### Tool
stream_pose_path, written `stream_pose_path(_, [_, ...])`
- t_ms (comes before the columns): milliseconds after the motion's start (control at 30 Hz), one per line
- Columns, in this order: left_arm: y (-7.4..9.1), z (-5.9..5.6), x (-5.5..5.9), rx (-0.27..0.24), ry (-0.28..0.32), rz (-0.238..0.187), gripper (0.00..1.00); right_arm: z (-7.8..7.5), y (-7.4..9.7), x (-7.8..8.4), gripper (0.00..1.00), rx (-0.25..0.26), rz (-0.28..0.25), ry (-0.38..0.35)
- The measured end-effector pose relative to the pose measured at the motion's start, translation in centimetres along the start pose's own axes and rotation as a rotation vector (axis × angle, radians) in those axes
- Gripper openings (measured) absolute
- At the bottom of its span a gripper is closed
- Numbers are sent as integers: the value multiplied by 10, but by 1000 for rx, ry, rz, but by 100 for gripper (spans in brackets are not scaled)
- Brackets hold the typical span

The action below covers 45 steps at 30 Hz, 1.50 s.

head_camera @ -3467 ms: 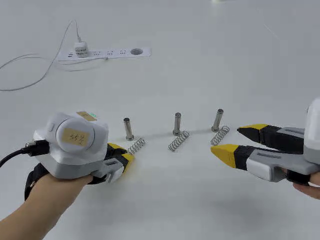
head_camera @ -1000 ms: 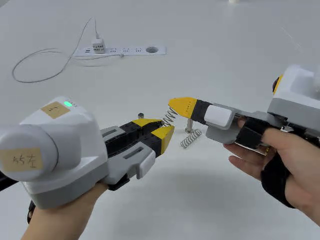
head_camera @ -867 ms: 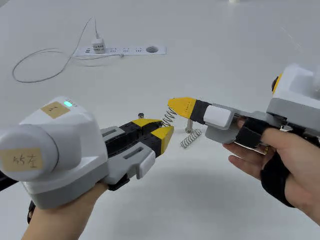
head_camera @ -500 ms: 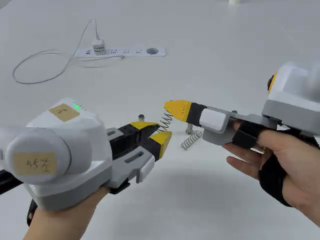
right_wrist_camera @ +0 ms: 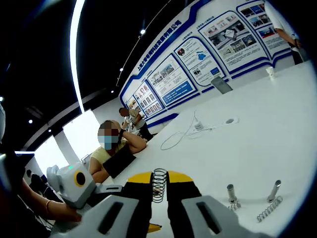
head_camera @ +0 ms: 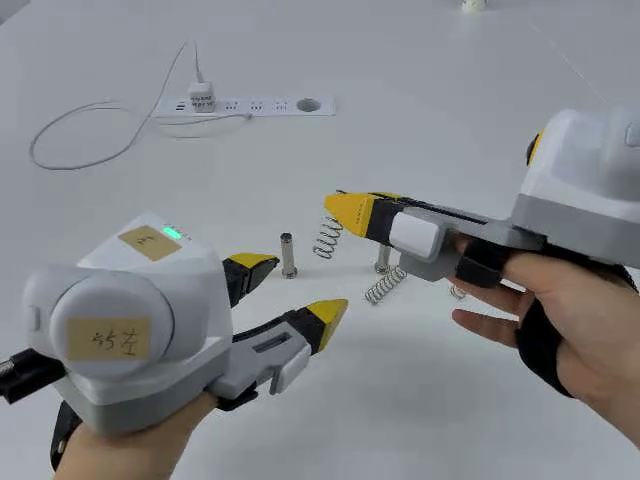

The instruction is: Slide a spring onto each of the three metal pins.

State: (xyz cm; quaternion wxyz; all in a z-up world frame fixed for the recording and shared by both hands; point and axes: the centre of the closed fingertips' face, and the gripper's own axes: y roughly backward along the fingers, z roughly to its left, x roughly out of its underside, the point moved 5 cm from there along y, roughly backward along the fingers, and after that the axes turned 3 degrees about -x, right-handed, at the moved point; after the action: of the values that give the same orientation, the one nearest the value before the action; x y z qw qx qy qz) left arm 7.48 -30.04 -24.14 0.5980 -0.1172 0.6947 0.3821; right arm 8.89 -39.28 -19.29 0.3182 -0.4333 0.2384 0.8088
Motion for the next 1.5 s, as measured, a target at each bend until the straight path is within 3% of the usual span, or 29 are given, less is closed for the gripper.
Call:
stream_pose_path(300, [-2, 3, 4, -21, 12, 9, 65, -3, -13, -5, 11, 5, 22, 114])
stream_pose_path(433, [-2, 4, 6, -26, 16, 13, 69, -4, -19, -8, 11, 2, 23, 150])
stream_pose_path(700, [-3, 5, 10, -24, 15, 17, 79, -10, -31, -9, 11, 8, 25, 341])
stream_pose_path(867, [-4, 5, 11, -20, 20, 18, 83, -14, -42, -5, 11, 4, 45, 404])
stream_pose_path(1133, [-6, 4, 13, -15, 16, 23, 92, -23, -56, 2, 11, 12, 66, 455])
stream_pose_path(1500, [-8, 3, 12, -9, 26, 16, 100, -32, -70, 10, 11, 19, 84, 460])
